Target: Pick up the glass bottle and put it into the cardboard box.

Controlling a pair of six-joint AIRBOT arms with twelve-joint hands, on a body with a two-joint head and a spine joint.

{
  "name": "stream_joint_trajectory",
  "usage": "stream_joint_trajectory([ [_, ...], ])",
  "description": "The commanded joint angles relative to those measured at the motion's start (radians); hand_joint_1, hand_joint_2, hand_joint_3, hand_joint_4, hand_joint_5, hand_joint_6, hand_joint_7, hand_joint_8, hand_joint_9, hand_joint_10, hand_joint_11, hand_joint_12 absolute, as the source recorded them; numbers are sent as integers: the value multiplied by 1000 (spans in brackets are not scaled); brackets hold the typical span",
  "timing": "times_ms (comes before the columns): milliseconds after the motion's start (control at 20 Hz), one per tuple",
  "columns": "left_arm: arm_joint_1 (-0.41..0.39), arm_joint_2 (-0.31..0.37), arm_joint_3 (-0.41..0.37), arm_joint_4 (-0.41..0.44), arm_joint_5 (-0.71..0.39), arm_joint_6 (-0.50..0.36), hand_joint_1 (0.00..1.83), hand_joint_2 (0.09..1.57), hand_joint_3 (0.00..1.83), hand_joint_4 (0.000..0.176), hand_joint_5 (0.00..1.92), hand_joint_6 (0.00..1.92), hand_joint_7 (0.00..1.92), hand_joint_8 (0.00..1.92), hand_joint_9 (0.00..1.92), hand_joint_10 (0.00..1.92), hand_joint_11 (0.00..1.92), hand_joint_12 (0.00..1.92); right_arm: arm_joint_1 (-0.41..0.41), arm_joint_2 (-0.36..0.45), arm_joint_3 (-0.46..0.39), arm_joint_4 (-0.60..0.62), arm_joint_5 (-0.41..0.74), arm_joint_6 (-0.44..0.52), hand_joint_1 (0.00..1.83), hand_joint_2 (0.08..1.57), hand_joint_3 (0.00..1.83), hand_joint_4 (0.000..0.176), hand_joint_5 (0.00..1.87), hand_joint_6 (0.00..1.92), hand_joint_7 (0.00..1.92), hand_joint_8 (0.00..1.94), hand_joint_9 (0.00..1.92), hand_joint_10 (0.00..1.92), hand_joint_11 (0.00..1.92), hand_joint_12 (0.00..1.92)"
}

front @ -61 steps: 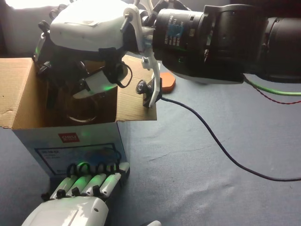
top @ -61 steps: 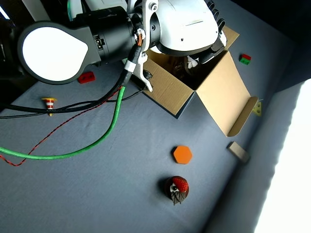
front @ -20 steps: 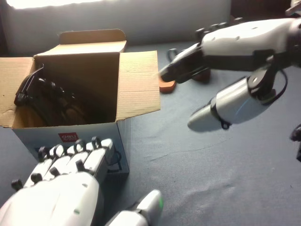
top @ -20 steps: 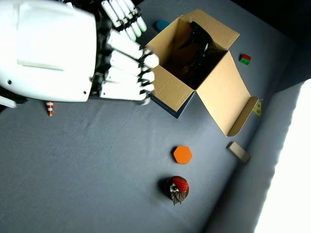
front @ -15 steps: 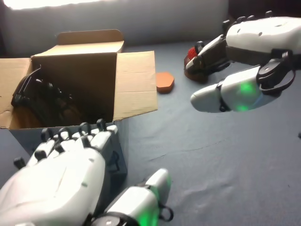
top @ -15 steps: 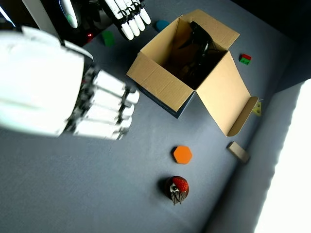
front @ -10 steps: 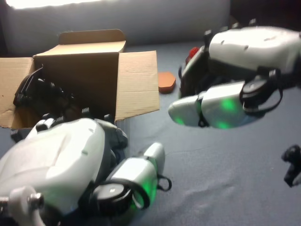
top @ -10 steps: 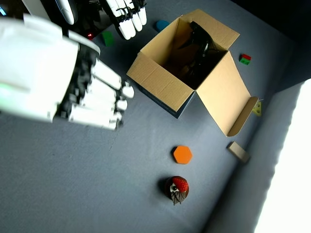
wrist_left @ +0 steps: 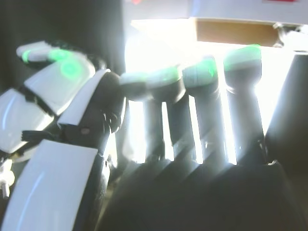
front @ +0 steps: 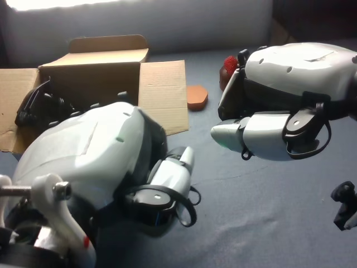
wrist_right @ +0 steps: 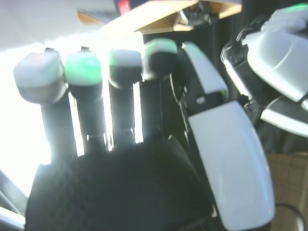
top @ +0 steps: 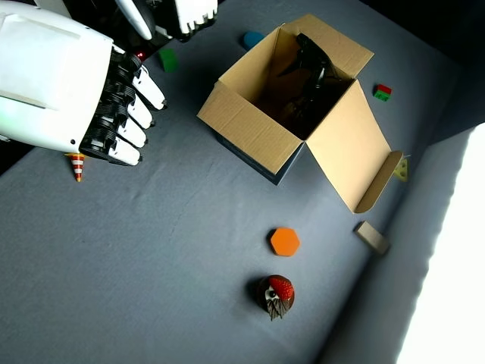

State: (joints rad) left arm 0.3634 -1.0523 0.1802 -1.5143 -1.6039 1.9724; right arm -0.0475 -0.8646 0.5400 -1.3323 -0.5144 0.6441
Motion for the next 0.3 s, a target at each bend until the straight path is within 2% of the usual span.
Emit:
stream_joint_trajectory([
  [0,-14,11,3,108,-30,-1,847,1443,0,0,1053,1921,1211,1921,1292,1921,1286,1921,9,4,-2,-48,22,8,914,1400,29,0,1084,1888,1274,1854,1329,1921,1289,1921],
  [250,-23,30,2,108,-18,-6,814,1435,0,0,1030,1921,1202,1921,1289,1921,1294,1921,2,6,-2,-51,37,8,892,1416,33,0,1053,1893,1243,1904,1323,1921,1286,1921],
])
